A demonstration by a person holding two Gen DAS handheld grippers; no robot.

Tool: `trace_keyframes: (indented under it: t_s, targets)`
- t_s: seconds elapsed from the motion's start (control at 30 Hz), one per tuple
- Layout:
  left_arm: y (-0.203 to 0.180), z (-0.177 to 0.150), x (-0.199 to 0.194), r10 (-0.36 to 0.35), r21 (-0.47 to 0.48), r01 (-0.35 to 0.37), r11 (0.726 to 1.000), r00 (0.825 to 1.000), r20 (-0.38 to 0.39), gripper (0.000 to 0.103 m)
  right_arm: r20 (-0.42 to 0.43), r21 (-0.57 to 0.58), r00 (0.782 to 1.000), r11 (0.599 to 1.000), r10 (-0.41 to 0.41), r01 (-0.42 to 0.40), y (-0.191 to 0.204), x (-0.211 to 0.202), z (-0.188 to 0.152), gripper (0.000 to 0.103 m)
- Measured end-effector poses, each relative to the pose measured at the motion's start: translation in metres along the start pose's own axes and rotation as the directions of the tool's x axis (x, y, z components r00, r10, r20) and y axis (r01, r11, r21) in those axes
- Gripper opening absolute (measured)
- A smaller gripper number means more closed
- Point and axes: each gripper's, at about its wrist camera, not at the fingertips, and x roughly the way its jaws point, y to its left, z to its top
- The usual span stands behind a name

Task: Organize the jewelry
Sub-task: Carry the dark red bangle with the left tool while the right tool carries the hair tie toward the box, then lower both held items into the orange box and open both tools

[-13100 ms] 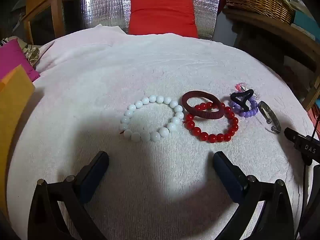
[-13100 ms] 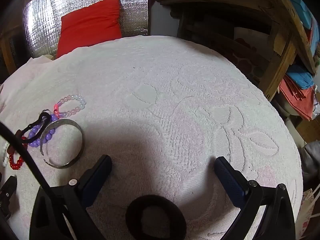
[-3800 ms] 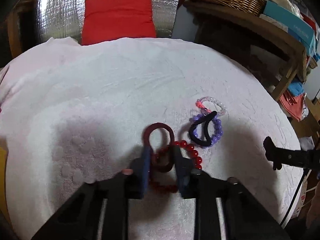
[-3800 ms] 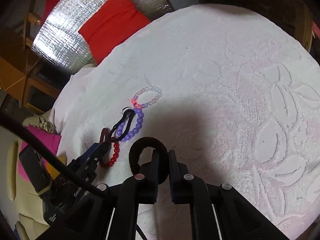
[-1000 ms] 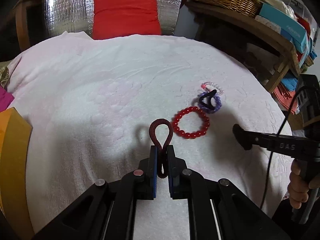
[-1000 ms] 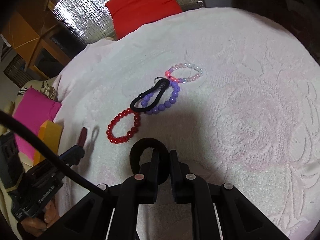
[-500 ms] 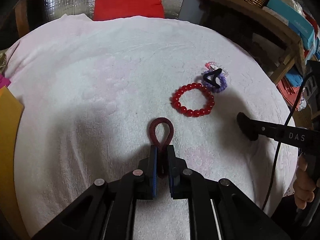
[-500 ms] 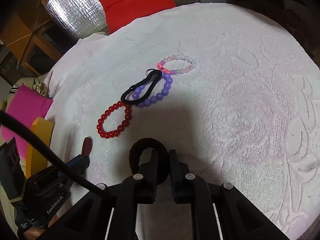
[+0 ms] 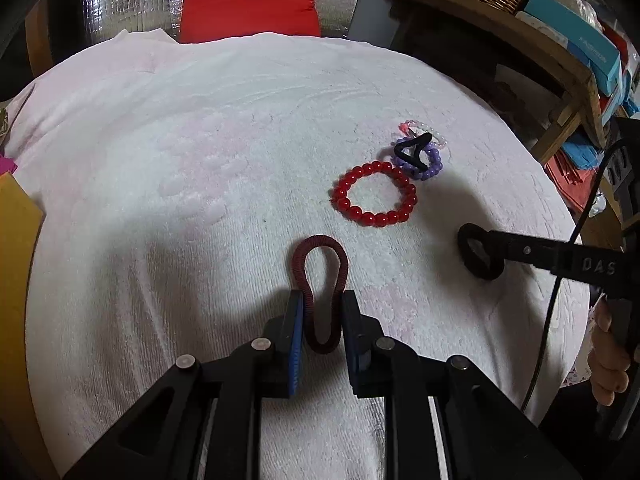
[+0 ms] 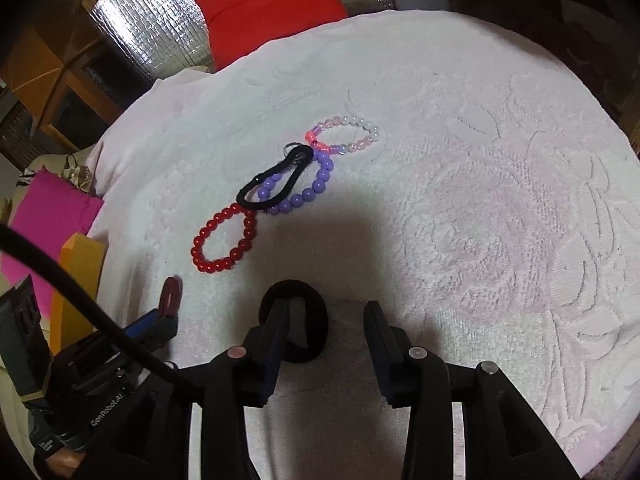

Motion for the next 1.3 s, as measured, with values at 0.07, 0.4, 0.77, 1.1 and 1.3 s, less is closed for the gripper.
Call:
trace_keyframes:
  t_s: [0.07,0.4,0.77,1.1,1.3]
  targets:
    - [-0.001,0.0,-0.001,-0.006,0.006,0.006,1.0,1.0,0.001,0.018,-0.005,-0.025,1.0,0.999,-0.022,0.022,0.002,0.003,-0.003,0.028]
    - [0.004,0.0,-0.017,-0.005,-0.016,0.006,1.0,0.999,0.041,0.011,0.047,-0.079,0.998,0.996,-0.038,0.041,0.02,-0.002,-0.007,0.01]
    - [0.036,-0.008,-0.062,0.045,-0.102,-0.033,0.994,0.991,0.126,0.011,0.097,-0.143,0.994,0.989,0.05,-0.036,0.071,-0.005,-0.017,0.01]
    - [0.071,-0.031,-0.125,0.169,-0.261,-0.103,0.96,0.955,0.243,0.011,0.126,-0.223,0.985,0.971,0.118,-0.088,0.118,0.001,-0.028,0.01]
    - [0.111,-0.066,-0.167,0.296,-0.427,-0.157,0.89,0.913,0.282,0.011,0.098,-0.276,0.976,0.948,0.192,-0.159,0.169,0.002,-0.021,0.01]
